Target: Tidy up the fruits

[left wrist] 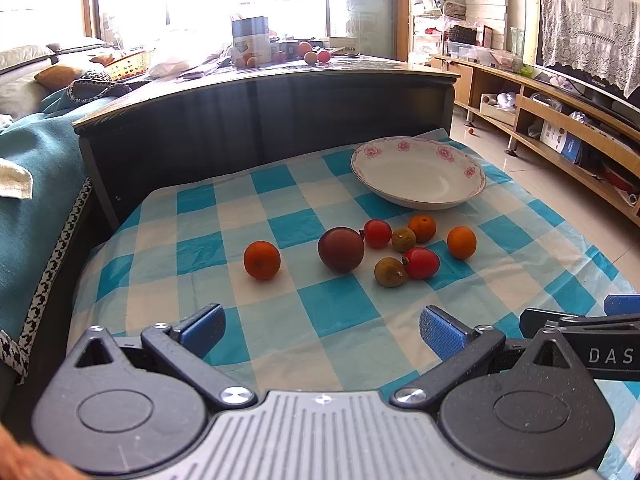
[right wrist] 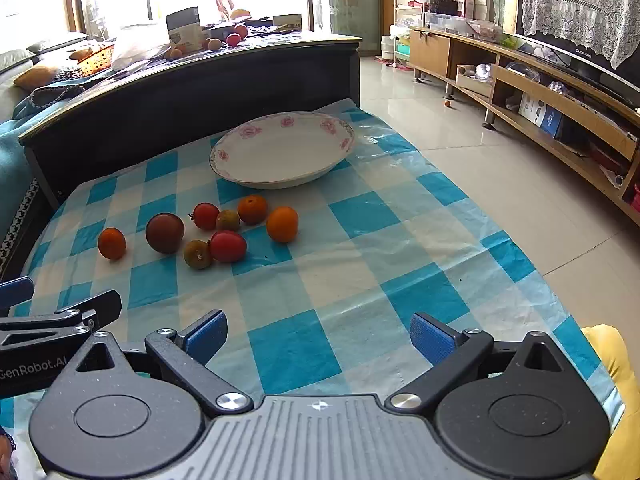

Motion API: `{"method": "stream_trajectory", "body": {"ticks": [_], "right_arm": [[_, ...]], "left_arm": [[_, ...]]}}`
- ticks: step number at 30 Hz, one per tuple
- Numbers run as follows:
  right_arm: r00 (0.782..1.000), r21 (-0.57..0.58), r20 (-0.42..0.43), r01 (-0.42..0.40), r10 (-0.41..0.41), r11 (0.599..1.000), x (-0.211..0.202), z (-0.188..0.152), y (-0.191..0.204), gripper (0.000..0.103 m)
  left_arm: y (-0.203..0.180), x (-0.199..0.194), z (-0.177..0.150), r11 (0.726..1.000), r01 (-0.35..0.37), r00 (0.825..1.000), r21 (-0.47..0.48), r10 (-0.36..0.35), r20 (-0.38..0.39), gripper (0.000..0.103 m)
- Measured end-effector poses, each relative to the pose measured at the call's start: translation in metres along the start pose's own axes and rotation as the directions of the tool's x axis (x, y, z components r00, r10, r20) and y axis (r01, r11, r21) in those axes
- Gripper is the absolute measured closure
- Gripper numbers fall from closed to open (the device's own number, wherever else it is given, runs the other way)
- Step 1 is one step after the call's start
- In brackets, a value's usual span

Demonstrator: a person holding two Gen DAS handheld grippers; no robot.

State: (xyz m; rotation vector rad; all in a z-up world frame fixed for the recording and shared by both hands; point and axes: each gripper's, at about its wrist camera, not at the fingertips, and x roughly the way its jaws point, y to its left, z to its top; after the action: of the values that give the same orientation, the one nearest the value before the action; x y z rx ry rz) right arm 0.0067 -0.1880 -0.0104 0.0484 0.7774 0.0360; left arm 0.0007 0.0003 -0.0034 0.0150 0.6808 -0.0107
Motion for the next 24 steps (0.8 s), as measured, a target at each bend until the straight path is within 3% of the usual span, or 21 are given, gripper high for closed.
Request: {"method": "stream_trajectory", "body": {"ticks": [24], "right_arm": [[1.0,0.007,-0.009,-0.01,0.01,1.0,0.0026,0.0003,0.002,0.012]], "left_arm": [[-0.0007,0.0004,-0.0014,1.0,0.008,1.0,0.012,-0.008,0.008,0.0]]}}
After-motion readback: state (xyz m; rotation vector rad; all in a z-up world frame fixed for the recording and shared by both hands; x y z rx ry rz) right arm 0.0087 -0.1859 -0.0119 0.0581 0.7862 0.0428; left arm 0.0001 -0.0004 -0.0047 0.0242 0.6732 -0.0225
